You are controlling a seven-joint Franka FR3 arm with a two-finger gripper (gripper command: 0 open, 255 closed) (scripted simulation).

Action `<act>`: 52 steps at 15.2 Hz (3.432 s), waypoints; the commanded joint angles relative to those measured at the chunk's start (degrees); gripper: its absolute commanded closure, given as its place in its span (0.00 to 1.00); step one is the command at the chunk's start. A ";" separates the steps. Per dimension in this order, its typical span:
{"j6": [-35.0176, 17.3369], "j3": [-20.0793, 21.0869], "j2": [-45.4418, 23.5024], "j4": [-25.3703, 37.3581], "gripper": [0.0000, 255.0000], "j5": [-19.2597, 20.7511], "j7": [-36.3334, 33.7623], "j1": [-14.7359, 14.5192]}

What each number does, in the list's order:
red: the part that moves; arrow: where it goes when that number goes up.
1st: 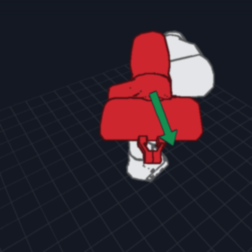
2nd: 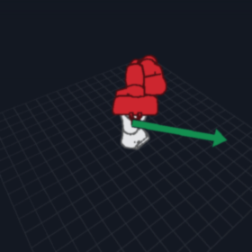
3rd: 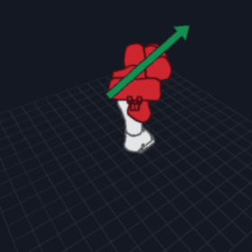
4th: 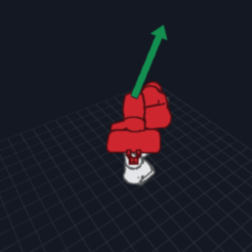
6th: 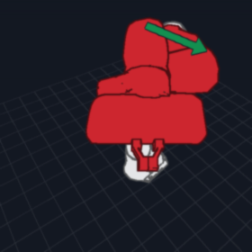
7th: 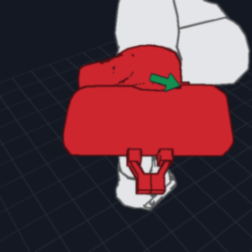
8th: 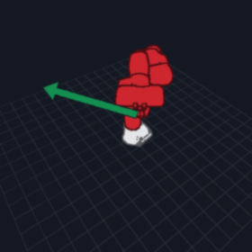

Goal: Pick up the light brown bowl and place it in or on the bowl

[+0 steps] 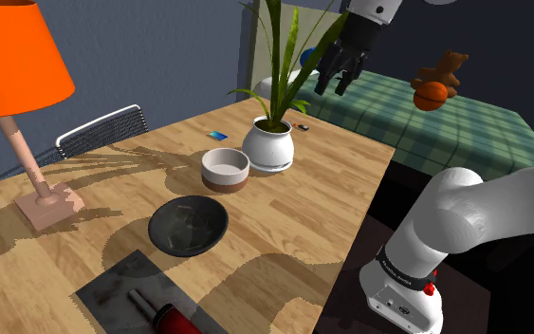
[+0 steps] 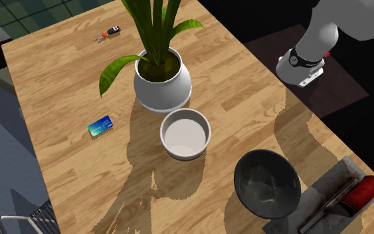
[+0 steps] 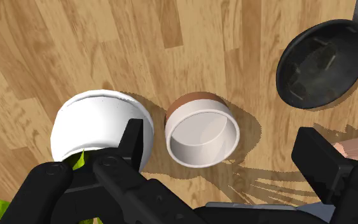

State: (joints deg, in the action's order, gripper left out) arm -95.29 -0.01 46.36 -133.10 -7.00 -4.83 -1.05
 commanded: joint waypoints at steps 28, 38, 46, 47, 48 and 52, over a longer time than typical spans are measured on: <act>-31.32 12.35 -53.97 16.83 0.00 7.27 -14.62 -2.65; -34.10 11.56 -70.93 28.85 0.00 12.43 -18.96 -5.58; -36.80 11.26 -73.03 28.22 0.00 12.99 -19.31 -5.82; -36.80 11.26 -73.03 28.22 0.00 12.99 -19.31 -5.82; -36.79 11.26 -73.03 28.22 0.00 12.99 -19.31 -5.82; -36.79 11.26 -73.02 28.22 1.00 12.99 -19.31 -5.82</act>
State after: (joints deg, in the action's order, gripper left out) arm -132.08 11.25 -26.66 -104.88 5.99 -24.14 -6.86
